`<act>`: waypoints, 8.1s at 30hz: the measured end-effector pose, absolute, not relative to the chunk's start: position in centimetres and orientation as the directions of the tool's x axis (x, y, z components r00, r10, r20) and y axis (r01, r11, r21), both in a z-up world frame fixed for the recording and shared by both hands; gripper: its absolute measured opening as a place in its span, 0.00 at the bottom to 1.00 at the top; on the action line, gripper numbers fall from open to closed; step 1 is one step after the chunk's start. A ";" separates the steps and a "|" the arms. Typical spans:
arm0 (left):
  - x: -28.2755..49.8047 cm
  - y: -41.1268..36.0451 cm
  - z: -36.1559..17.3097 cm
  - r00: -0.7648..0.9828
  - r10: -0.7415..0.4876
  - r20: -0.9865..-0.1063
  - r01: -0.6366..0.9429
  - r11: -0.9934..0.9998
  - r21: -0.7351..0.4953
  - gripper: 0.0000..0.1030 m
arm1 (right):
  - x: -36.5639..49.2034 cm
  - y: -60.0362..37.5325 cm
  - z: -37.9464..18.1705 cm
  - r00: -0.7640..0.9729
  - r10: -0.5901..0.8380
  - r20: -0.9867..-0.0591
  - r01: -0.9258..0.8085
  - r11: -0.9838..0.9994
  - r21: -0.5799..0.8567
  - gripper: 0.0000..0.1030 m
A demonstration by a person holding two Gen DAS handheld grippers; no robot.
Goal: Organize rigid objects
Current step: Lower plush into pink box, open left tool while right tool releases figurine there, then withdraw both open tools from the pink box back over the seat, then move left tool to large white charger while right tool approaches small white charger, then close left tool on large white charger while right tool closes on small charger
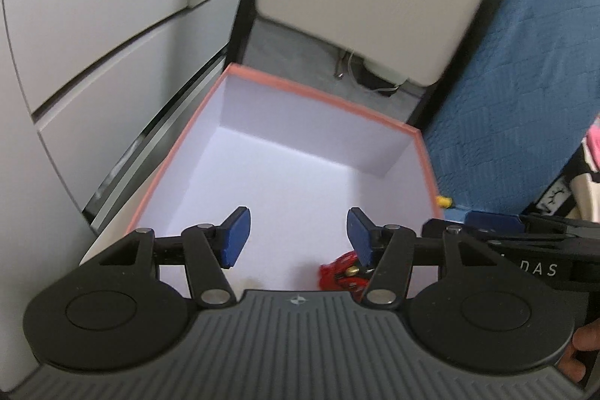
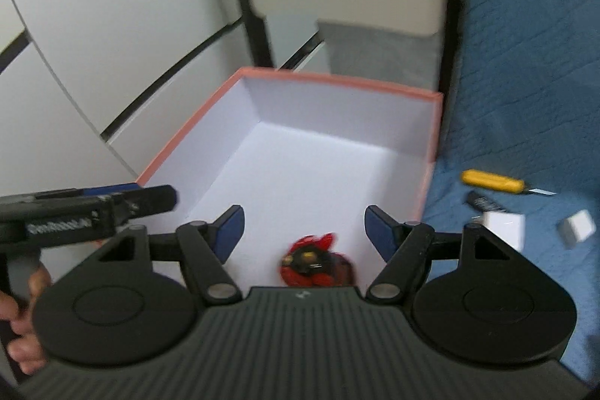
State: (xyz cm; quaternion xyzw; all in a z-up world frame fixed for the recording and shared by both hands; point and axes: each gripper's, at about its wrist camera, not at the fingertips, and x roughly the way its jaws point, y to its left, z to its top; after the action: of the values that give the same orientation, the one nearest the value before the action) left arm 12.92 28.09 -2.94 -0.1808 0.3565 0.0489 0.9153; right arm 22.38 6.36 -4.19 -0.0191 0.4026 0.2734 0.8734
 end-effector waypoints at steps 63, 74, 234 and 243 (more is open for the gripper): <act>8.3 -1.5 -7.2 0.734 -0.223 -0.642 0.101 0.970 -0.222 0.61 | 8.9 -19.3 -9.1 0.760 0.195 -0.621 -0.204 0.977 0.056 0.71; 11.4 0.1 -7.8 0.752 -0.196 -0.629 0.085 0.976 -0.202 0.61 | 10.8 -19.9 -9.6 0.758 0.167 -0.631 -0.146 0.986 0.086 0.71; 17.5 0.5 -17.6 0.560 -0.249 -0.790 0.073 0.965 -0.252 0.56 | 19.8 -17.2 -20.2 0.507 0.161 -0.847 0.092 0.967 0.238 0.45; 15.7 0.7 -18.0 0.545 -0.229 -0.806 0.055 0.970 -0.238 0.56 | 17.7 -16.8 -20.1 0.520 0.144 -0.842 0.074 0.974 0.212 0.46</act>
State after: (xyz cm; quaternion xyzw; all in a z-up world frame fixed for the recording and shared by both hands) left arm 15.74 0.73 -18.01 -0.0923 0.4698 -0.0811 0.8742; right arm 17.69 -16.78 -20.07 0.1113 0.4897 0.0203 0.8645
